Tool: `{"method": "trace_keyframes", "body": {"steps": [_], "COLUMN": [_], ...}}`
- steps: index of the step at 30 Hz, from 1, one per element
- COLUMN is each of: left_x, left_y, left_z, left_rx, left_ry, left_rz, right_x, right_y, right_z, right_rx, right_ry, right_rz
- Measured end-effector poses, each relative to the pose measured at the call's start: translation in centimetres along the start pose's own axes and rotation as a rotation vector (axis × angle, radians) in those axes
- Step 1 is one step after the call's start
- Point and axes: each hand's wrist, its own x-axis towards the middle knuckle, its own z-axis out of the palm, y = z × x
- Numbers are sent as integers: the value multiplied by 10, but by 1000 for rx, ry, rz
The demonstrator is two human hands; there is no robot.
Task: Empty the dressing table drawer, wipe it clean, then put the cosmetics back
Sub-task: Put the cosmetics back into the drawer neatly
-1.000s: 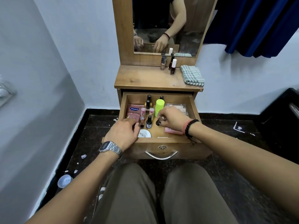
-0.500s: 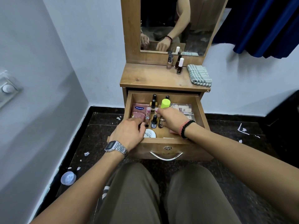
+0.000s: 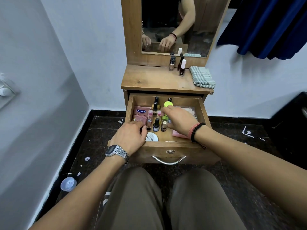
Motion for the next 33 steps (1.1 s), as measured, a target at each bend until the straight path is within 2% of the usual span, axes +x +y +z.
{"method": "trace_keyframes", "body": {"steps": [5,9,13,19,22,26,29,33], "left_x": [0,1,0,-1,-1,0,-1,-1], "left_y": [-1,-1,-2,-3,-3,-4,-4,-4], "left_z": [0,0,1,1,2,4,5,4], "left_rx": [2,-15,-20,-30,-31,-35,-20,-30], "left_ry": [-8,13,29,30,28,38,35,30], "left_rz": [-4,-2,7,10,12,13,18,1], "right_x": [8,46,105,172,189,199,187,137], "right_y": [11,37,69,95,102,100,91,55], "right_z": [-24,-59,-89,-92,-86,-84,-94,-135], "right_rx": [85,147,65,-259,-289,-301,-224,140], "right_ry": [51,203,333,193,122,112,141,256], "right_rz": [43,144,223,243,271,286,261,104]}}
